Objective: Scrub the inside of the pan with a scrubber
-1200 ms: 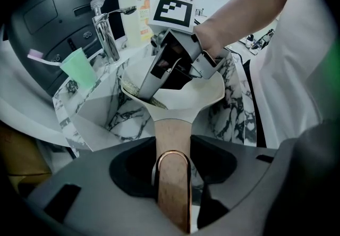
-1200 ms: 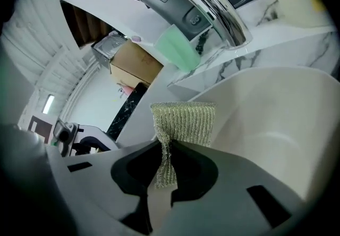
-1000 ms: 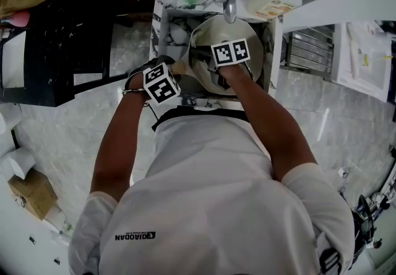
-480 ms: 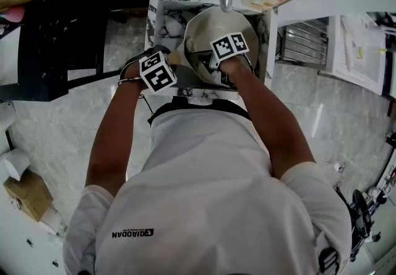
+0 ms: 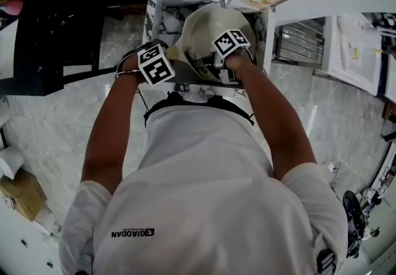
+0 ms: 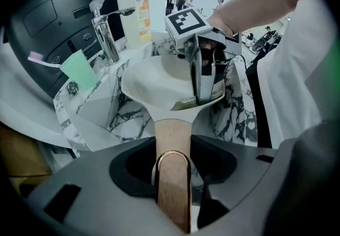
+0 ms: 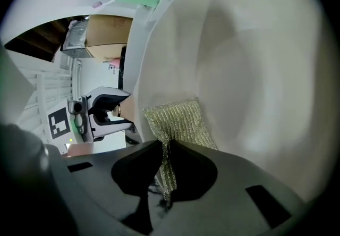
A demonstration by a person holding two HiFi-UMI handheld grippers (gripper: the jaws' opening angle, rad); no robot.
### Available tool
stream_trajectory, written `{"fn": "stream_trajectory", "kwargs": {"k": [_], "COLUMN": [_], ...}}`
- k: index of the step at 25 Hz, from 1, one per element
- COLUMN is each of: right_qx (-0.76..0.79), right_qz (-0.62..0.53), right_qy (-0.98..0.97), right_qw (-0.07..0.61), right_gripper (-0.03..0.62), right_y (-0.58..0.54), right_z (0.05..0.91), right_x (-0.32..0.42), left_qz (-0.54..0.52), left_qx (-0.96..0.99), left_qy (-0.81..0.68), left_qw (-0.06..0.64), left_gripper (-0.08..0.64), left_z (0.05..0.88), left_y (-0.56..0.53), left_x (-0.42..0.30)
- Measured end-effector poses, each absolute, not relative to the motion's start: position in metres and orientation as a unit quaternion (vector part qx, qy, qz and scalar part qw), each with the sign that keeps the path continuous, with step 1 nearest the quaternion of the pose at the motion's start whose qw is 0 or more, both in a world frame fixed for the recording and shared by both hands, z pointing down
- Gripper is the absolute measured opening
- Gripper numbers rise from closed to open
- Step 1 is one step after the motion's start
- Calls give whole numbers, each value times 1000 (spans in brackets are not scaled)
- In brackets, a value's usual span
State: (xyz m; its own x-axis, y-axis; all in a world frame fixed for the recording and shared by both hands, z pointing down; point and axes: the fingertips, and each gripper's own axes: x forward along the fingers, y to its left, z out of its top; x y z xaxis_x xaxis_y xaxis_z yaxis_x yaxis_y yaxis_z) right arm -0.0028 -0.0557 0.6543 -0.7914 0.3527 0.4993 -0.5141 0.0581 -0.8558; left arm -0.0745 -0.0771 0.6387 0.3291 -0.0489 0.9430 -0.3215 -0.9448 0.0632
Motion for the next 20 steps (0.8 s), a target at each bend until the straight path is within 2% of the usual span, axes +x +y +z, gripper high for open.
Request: {"fn": "stream_trajectory", "kwargs": {"k": [11, 20], "right_qx": [55, 47], "right_qz": [652, 635], "right_qy": [-619, -596], "right_qw": [434, 489], "right_gripper": [74, 74], "right_y": [-28, -19], "right_z": [668, 671], "right_x": [42, 73], "left_qz": [569, 568], "left_qx": [806, 806], "left_qy": [-114, -114], "left_qw": [118, 121], "left_gripper": [206, 206], "left_z": [640, 639], "left_y": [-75, -74], "left_x": [-75, -74]}}
